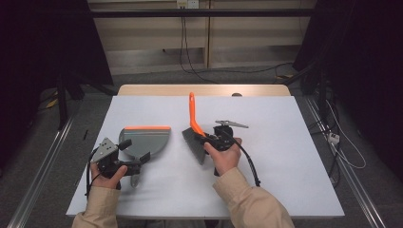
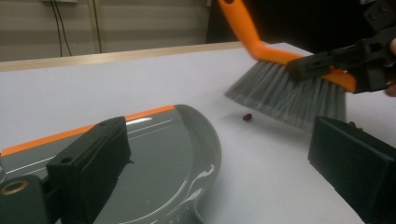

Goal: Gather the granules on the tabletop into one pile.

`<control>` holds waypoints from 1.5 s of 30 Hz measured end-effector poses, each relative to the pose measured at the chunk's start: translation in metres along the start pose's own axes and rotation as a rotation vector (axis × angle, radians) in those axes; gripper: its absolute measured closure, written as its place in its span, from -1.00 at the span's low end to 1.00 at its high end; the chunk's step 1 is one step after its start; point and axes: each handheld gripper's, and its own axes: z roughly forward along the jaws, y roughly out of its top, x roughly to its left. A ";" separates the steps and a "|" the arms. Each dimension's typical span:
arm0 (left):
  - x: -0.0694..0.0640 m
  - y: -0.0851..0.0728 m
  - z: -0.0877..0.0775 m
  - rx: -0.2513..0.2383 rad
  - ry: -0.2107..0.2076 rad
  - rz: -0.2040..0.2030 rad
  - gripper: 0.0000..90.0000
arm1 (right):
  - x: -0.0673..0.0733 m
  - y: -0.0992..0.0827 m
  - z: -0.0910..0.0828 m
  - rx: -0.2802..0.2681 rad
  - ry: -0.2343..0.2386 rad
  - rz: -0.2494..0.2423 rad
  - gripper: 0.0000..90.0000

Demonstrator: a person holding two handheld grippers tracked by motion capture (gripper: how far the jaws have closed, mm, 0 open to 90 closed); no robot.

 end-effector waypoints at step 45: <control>-0.003 0.002 -0.001 0.001 0.007 0.021 -0.88 | -0.040 -0.029 -0.048 -0.024 -0.200 0.155 0.58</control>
